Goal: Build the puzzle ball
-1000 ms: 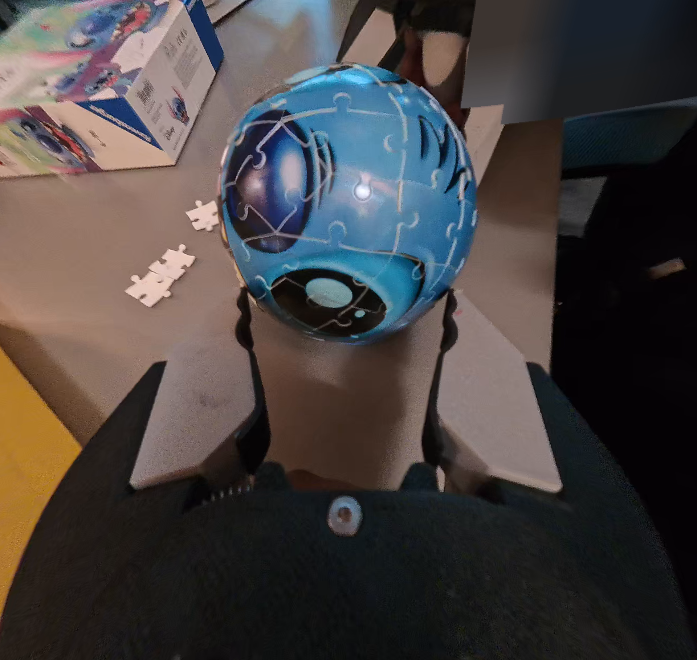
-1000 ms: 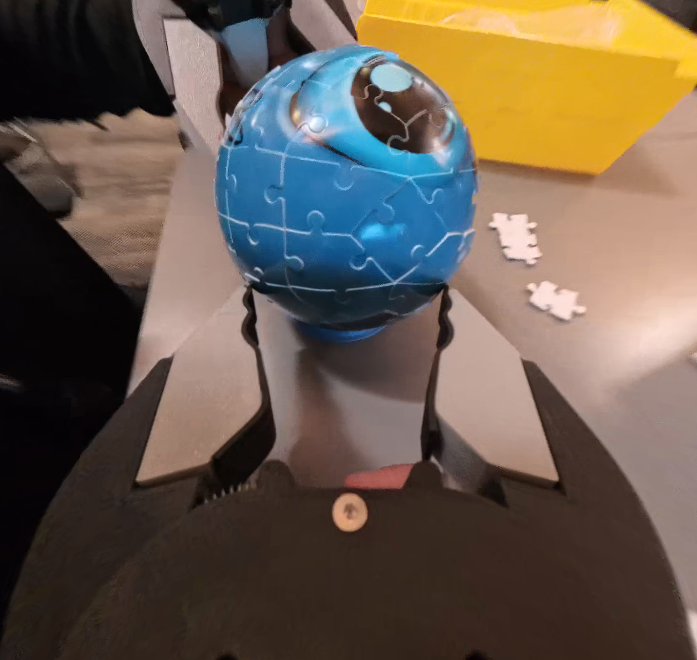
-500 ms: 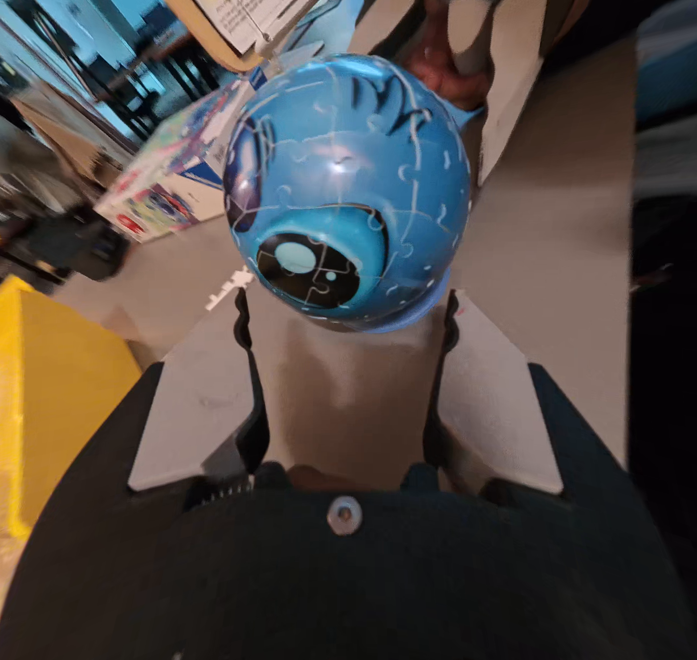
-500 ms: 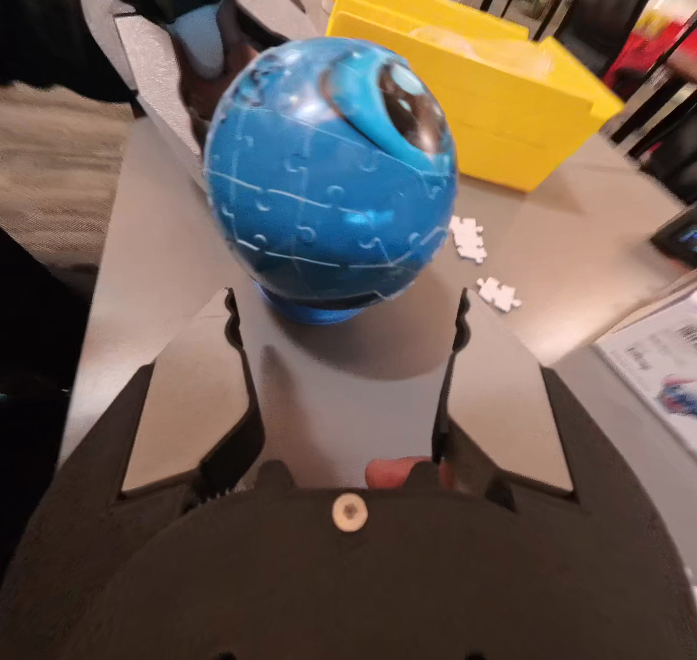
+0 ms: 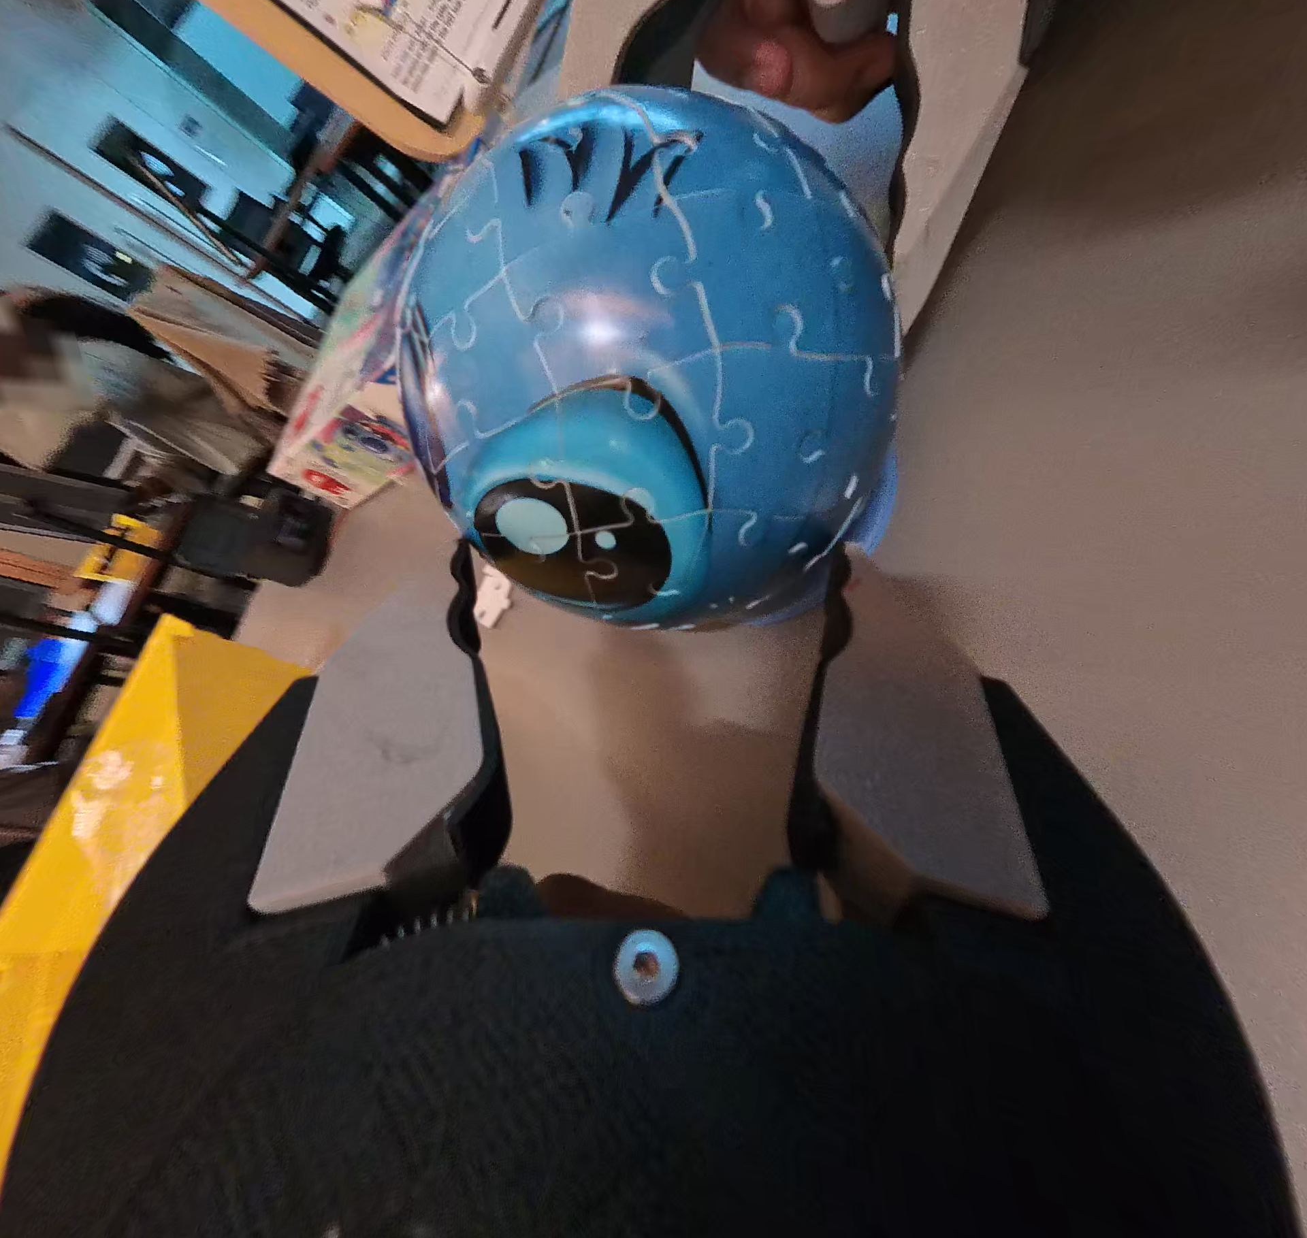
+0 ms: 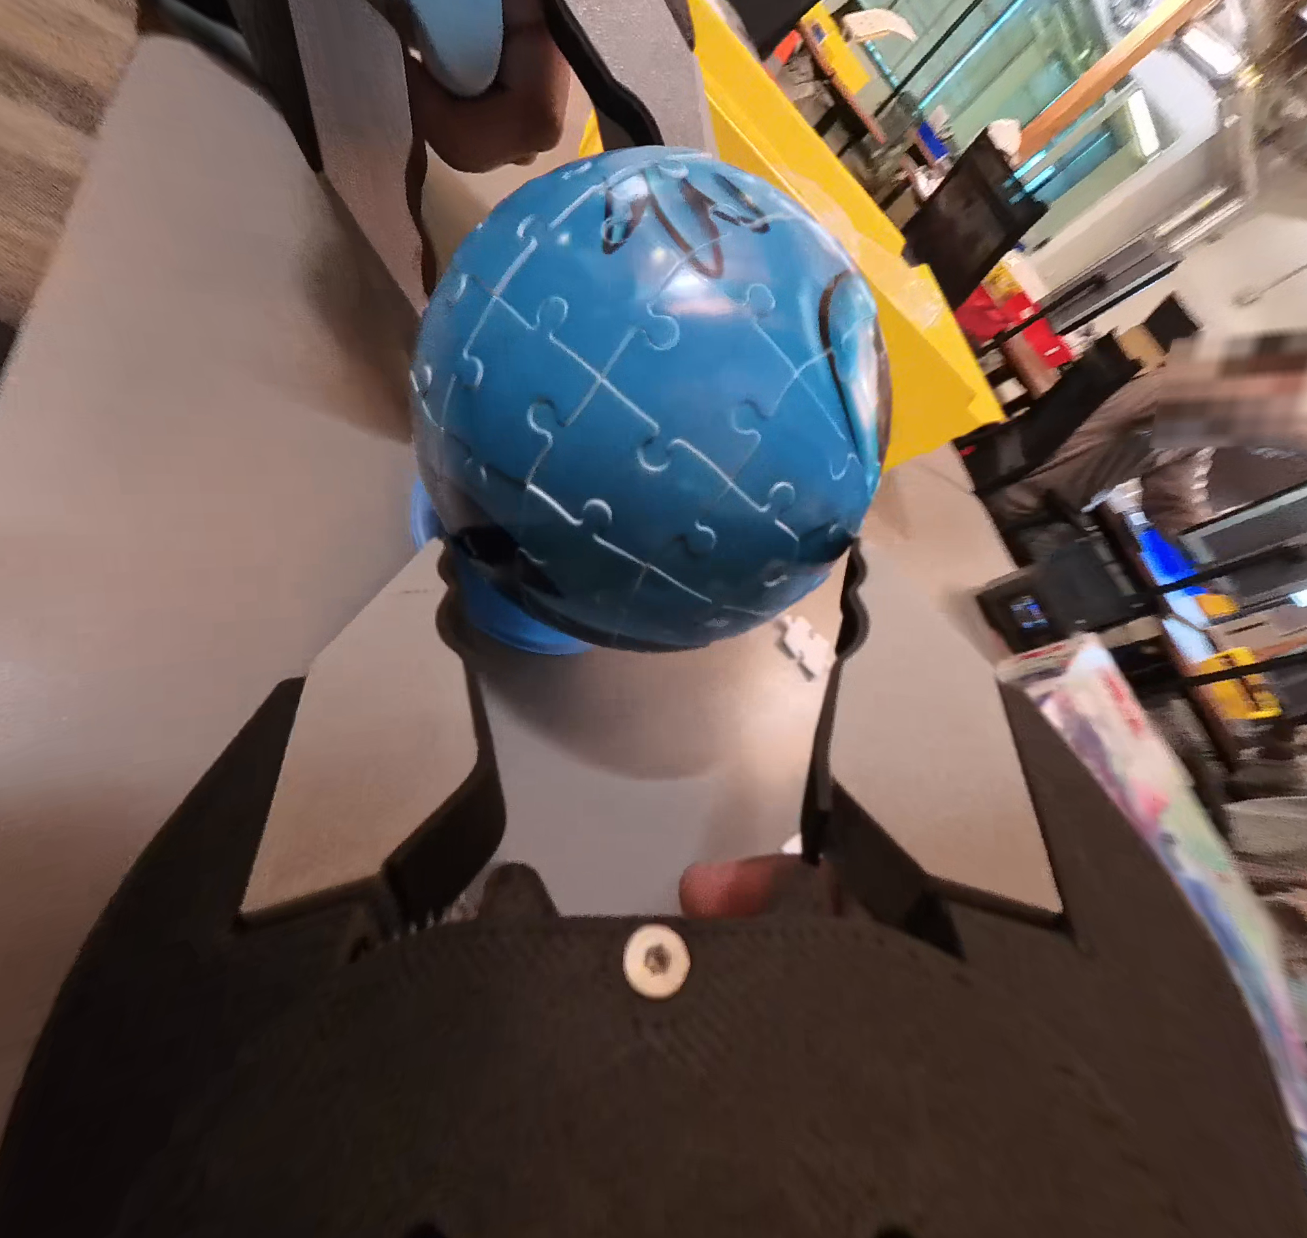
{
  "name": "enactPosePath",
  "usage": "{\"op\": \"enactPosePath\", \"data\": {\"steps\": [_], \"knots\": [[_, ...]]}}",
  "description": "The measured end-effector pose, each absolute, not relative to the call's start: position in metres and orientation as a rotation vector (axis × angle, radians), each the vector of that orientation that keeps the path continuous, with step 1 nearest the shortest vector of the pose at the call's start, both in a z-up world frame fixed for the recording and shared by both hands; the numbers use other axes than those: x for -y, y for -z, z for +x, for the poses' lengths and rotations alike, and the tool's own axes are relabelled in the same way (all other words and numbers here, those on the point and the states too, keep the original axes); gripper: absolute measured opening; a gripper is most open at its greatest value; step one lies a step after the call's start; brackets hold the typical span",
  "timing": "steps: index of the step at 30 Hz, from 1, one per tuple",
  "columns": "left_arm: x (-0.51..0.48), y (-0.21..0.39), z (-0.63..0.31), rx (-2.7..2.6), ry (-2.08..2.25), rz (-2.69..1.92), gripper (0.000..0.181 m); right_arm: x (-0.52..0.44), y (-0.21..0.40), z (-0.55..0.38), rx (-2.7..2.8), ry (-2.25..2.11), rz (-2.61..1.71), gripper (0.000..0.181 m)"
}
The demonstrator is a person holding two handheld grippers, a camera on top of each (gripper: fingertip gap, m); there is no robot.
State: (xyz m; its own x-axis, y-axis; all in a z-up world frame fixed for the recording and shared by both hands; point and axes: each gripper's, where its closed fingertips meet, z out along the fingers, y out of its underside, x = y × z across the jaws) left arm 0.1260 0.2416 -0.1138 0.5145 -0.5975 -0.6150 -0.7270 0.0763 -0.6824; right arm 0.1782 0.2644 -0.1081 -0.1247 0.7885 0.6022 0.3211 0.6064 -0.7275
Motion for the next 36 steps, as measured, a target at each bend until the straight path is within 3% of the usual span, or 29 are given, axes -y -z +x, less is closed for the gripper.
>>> {"op": "enactPosePath", "data": {"steps": [14,25,36], "knots": [[-0.255,0.101,0.129,-0.886,0.485,-2.034,0.099,-0.28,0.101,0.174,1.79,-1.182,-1.562,0.106],[-0.264,0.084,0.132,-0.577,0.824,-2.164,0.1,-0.293,0.078,0.172,1.987,-1.297,-1.916,0.106],[-0.265,0.087,0.132,-0.537,0.81,-2.195,0.1,-0.296,0.073,0.165,2.007,-1.264,-2.002,0.109]]}}
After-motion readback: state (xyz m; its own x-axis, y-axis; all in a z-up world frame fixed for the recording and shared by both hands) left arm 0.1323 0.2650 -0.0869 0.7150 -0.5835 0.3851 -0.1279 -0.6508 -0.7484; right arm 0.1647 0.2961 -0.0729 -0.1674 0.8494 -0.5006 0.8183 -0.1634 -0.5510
